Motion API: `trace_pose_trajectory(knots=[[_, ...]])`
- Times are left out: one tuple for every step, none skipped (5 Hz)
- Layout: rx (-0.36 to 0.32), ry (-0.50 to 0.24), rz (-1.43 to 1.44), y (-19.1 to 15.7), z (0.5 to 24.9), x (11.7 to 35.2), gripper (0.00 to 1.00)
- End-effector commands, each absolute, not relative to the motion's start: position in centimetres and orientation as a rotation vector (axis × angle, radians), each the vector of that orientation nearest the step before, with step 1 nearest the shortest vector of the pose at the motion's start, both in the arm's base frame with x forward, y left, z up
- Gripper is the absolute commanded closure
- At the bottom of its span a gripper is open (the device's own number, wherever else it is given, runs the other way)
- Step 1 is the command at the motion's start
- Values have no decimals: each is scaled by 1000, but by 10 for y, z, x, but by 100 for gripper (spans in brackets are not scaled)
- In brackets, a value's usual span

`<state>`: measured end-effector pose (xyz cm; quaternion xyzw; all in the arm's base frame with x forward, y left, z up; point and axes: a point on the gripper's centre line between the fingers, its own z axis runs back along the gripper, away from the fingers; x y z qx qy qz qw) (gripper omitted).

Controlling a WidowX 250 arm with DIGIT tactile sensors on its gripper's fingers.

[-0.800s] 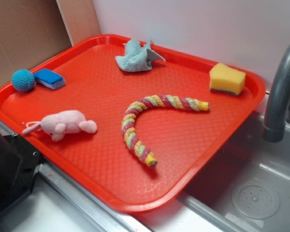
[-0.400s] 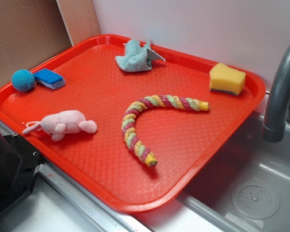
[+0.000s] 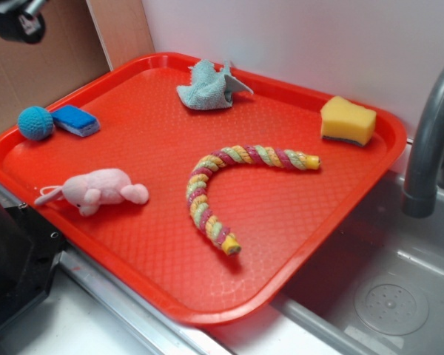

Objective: Grab the blue ball.

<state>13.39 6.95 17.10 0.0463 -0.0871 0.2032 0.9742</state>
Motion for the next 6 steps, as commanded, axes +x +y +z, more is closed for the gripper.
trace_pose_trajectory(knots=[[142, -285, 849, 132, 127, 136, 0], [110, -247, 999, 150, 96, 138, 0], [110, -202, 1039, 165, 74, 140, 0], [104, -192, 1037, 174, 56, 144, 0], [101, -189, 1033, 177, 47, 145, 0], [90, -211, 1003, 178, 46, 139, 100]])
